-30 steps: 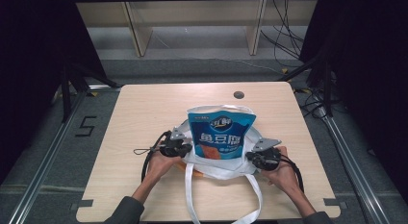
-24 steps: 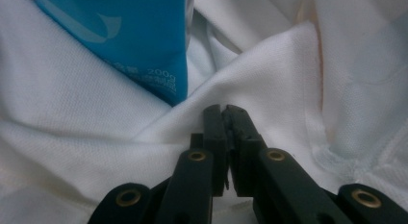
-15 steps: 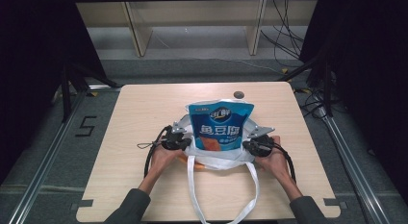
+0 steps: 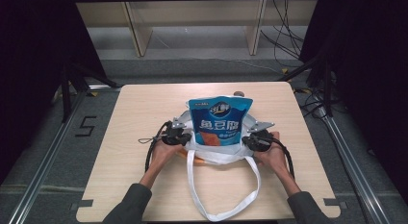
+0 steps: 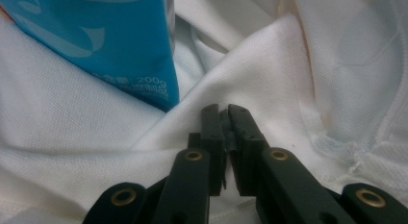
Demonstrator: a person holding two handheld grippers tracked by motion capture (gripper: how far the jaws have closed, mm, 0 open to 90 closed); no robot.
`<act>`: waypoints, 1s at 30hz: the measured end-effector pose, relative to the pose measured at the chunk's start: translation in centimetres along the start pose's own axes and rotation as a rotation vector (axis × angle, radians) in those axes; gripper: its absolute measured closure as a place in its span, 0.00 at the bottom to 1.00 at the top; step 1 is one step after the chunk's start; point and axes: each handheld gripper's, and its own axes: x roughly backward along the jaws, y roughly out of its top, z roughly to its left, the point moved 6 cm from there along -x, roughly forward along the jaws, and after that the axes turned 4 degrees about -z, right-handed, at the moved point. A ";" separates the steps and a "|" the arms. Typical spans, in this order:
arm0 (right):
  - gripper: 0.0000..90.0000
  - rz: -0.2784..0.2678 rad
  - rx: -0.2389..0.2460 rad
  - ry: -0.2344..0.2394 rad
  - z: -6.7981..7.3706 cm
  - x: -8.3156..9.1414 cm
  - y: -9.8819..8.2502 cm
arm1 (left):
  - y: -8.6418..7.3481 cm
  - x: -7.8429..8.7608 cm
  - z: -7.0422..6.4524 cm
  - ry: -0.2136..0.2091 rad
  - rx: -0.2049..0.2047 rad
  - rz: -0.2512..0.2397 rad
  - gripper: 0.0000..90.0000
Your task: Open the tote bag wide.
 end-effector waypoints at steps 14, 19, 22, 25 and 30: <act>0.86 -0.070 -0.055 0.026 -0.6 3.7 1.0 | 1.3 2.4 -0.1 -0.023 0.059 -0.076 0.72; 0.84 -0.075 -0.062 0.030 -0.5 4.1 1.0 | 1.7 3.3 0.0 -0.027 0.066 -0.091 0.70; 0.83 -0.077 -0.083 0.031 -0.4 4.3 1.1 | 1.6 3.6 -0.1 -0.029 0.055 -0.086 0.68; 0.81 -0.087 -0.077 0.038 -0.2 4.5 1.2 | 1.3 3.6 -0.4 -0.031 0.054 -0.080 0.65; 0.79 -0.100 -0.071 0.037 -0.1 5.3 1.6 | 1.0 4.1 -0.9 -0.048 0.070 -0.064 0.62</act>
